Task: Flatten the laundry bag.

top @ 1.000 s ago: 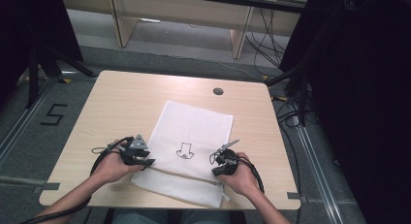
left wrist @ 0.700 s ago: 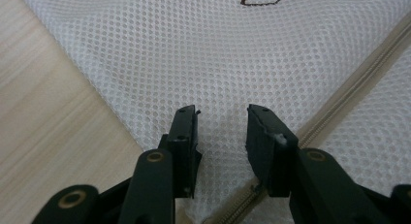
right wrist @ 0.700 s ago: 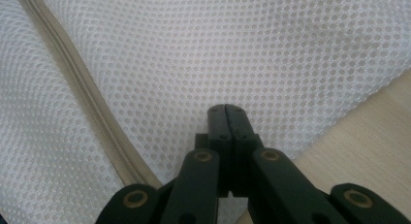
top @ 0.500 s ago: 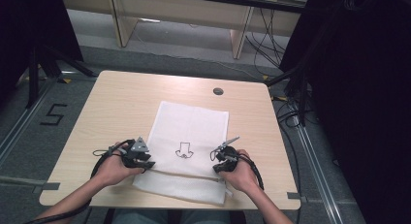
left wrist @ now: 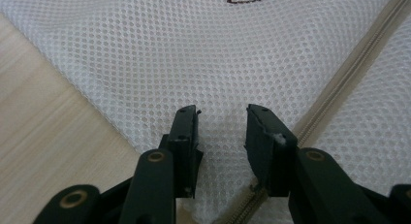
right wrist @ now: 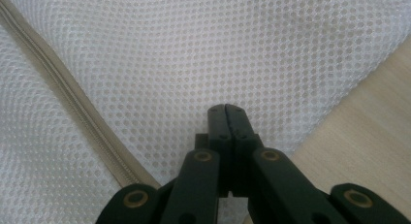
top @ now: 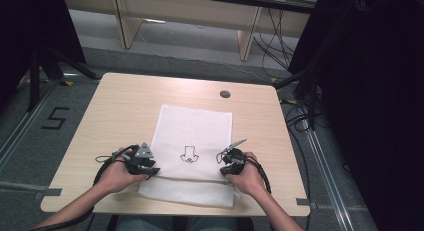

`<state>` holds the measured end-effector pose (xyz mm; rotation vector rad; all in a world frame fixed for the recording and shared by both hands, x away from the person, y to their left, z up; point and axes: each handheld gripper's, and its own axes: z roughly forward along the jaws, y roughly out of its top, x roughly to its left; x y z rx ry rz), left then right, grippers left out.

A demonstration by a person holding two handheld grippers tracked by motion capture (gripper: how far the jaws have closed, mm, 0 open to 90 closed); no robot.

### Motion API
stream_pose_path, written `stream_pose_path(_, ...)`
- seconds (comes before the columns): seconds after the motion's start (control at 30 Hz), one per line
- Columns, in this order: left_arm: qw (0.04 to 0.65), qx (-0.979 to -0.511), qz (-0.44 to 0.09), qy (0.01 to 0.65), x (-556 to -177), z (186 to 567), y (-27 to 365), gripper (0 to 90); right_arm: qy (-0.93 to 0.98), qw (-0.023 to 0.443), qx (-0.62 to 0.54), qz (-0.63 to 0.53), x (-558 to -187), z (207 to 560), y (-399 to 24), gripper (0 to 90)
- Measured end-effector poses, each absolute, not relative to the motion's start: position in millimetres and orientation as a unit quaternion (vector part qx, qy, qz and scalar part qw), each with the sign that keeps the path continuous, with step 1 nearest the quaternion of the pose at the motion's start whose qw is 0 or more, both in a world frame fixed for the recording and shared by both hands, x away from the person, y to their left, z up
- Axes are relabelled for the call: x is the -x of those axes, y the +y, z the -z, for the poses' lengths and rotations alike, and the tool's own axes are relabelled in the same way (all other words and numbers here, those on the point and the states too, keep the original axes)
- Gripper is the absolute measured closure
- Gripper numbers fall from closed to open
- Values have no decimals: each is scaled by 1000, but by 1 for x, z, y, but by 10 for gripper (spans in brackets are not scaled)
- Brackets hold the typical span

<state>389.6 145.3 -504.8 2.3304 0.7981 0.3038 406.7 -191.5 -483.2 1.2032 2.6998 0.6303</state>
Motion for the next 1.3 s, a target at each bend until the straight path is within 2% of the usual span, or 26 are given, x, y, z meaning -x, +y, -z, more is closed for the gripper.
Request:
stream_pose_path(0.37,321,-888,-116,309,-390,504,145,643,884,58,-410,-219,-408,484,-192,900)
stream_pose_path(0.5,336,-879,-138,308,-389,497,147,645,867,53,-437,-233,-408,480,-194,900)
stream_pose_path(0.6,358,-872,-145,300,-381,483,149,703,859,53,-427,-277,-407,466,-199,900)
stream_pose_path(0.67,364,-871,-124,305,-375,481,149,746,862,54,-421,-278,-402,462,-199,900)
stream_pose_path(0.8,331,-888,-116,298,-374,492,147,782,868,33,-428,-248,-394,470,-195,900)
stream_pose_path(1.0,297,-900,-119,294,-376,497,146,792,882,48,-410,-227,-398,483,-192,900)
stream_pose_path(1.2,302,-898,-113,300,-375,498,146,785,879,49,-415,-231,-403,486,-194,900)
stream_pose_path(1.3,304,-895,-119,305,-375,497,146,748,878,50,-417,-231,-401,485,-193,900)
